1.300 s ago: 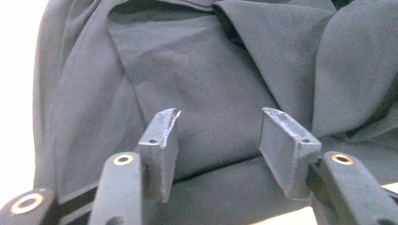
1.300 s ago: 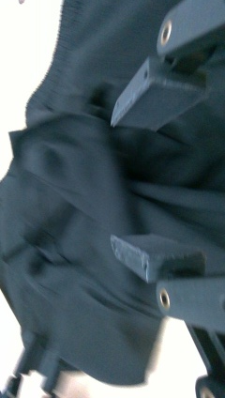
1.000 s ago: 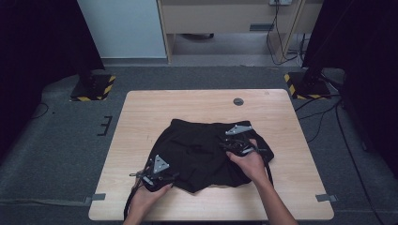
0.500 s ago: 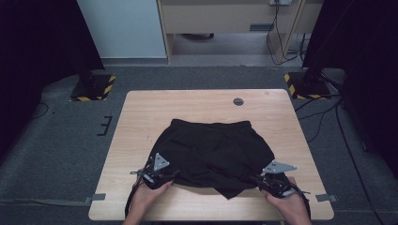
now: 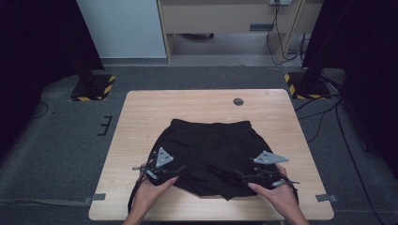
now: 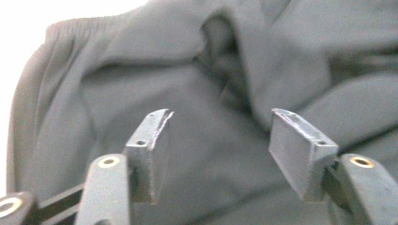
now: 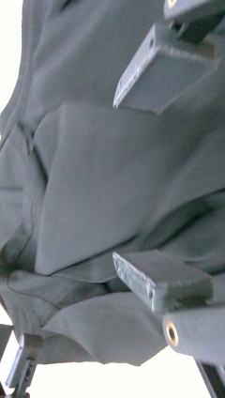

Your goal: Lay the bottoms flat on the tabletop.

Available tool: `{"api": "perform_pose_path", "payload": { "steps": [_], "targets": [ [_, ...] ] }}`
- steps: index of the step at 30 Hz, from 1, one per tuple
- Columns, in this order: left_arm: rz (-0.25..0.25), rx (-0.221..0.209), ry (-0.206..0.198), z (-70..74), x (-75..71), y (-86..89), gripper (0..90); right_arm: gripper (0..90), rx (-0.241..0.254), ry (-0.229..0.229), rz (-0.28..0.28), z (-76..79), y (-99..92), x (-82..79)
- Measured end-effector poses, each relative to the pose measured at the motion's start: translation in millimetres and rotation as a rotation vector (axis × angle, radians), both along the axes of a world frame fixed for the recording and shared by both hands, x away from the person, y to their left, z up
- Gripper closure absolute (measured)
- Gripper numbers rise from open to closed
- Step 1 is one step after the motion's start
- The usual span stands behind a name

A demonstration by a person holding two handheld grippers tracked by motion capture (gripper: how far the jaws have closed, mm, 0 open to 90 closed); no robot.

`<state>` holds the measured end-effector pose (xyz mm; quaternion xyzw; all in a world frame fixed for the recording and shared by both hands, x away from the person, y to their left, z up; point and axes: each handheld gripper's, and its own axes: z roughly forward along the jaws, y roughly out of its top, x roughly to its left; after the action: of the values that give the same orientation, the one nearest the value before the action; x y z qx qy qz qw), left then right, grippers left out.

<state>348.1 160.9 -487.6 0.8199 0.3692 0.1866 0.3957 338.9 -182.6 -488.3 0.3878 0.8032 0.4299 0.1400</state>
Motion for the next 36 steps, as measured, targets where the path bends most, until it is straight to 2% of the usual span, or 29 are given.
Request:
{"api": "perform_pose_path", "payload": {
  "steps": [1, 2, 3, 5, 6, 7, 9, 11, 12, 13, 14, 15, 16, 18, 20, 22, 23, 26, 28, 29, 30, 31, 35, 36],
  "targets": [
    [-0.01, 0.011, 0.0, 3.0, 5.1, -6.2, 31.4, 17.1, -0.016, 0.013, 0.027, -3.8, 18.4, 11.3],
    [-0.017, 0.026, -0.004, 5.3, 10.6, -11.9, 29.5, 17.0, -0.031, 0.015, 0.045, -6.0, 28.2, 16.2],
    [-0.027, 0.022, 0.008, 7.4, 23.1, -22.0, 27.4, 15.5, -0.048, 0.012, 0.059, -8.5, 37.7, 20.0],
    [-0.023, 0.026, 0.027, 5.8, 36.3, -29.1, 26.1, 13.5, -0.072, 0.026, 0.093, -14.6, 53.6, 26.8],
    [-0.023, 0.026, 0.027, 5.8, 36.3, -29.1, 25.5, 13.2, -0.087, 0.029, 0.103, -18.2, 59.6, 29.2],
    [-0.014, 0.035, 0.03, 3.5, 42.2, -31.5, 25.5, 13.2, -0.087, 0.029, 0.103, -18.2, 59.6, 29.2],
    [0.003, 0.025, 0.075, -5.5, 54.1, -34.0, 25.3, 18.5, -0.13, 0.048, 0.118, -25.6, 67.4, 31.4],
    [0.002, 0.033, 0.105, -14.1, 59.8, -35.6, 26.4, 35.7, -0.176, 0.05, 0.131, -31.5, 70.2, 30.4],
    [-0.002, 0.034, 0.116, -16.4, 60.6, -36.1, 34.8, 55.7, -0.213, 0.031, 0.14, -33.7, 69.1, 27.2],
    [-0.002, 0.032, 0.119, -19.0, 60.5, -37.1, 34.8, 55.7, -0.213, 0.031, 0.14, -33.7, 69.1, 27.2],
    [-0.017, 0.036, 0.12, -21.0, 59.6, -38.2, 41.9, 65.3, -0.213, 0.029, 0.137, -34.2, 67.4, 26.3],
    [-0.026, 0.05, 0.118, -23.1, 59.0, -39.4, 60.2, 84.2, -0.205, 0.029, 0.116, -33.2, 62.6, 25.6],
    [-0.019, 0.071, 0.133, -26.6, 58.7, -39.5, 69.6, 88.7, -0.202, 0.036, 0.11, -33.0, 60.1, 25.9],
    [-0.011, 0.057, 0.132, -27.0, 57.6, -38.6, 83.7, 89.5, -0.194, 0.037, 0.094, -31.2, 56.0, 25.8],
    [-0.01, 0.041, 0.123, -25.7, 52.9, -36.2, 87.3, 89.5, -0.192, 0.027, 0.068, -27.7, 52.1, 25.1],
    [-0.005, 0.046, 0.097, -20.0, 39.4, -29.4, 87.5, 89.5, -0.185, 0.02, 0.047, -23.7, 46.8, 24.6],
    [-0.005, 0.046, 0.097, -20.0, 39.4, -29.4, 87.5, 89.5, -0.185, 0.02, 0.047, -23.7, 46.8, 24.6],
    [-0.005, 0.051, 0.089, -15.6, 20.7, -17.7, 87.5, 89.5, -0.178, 0.008, 0.012, -17.4, 36.2, 24.0],
    [-0.013, 0.084, 0.086, -15.3, 4.7, -8.7, 87.5, 89.4, -0.178, 0.007, -0.018, -16.1, 21.6, 20.2],
    [-0.014, 0.086, 0.092, -16.1, -0.4, -5.5, 87.5, 89.4, -0.176, 0.014, -0.02, -16.8, 17.8, 19.2],
    [-0.016, 0.082, 0.102, -17.2, -14.8, 3.4, 87.5, 89.4, -0.173, 0.026, -0.03, -17.4, 13.3, 17.2],
    [-0.016, 0.082, 0.102, -17.2, -14.8, 3.4, 87.5, 89.4, -0.172, 0.022, -0.029, -17.6, 9.1, 15.1],
    [-0.034, 0.094, 0.128, -19.6, -41.2, 16.0, 87.5, 89.4, -0.158, 0.01, -0.044, -16.9, -2.0, 7.5],
    [-0.041, 0.1, 0.131, -20.6, -47.1, 18.2, 87.4, 89.3, -0.118, 0.008, -0.056, -18.8, -9.8, 4.5]
  ]
}}
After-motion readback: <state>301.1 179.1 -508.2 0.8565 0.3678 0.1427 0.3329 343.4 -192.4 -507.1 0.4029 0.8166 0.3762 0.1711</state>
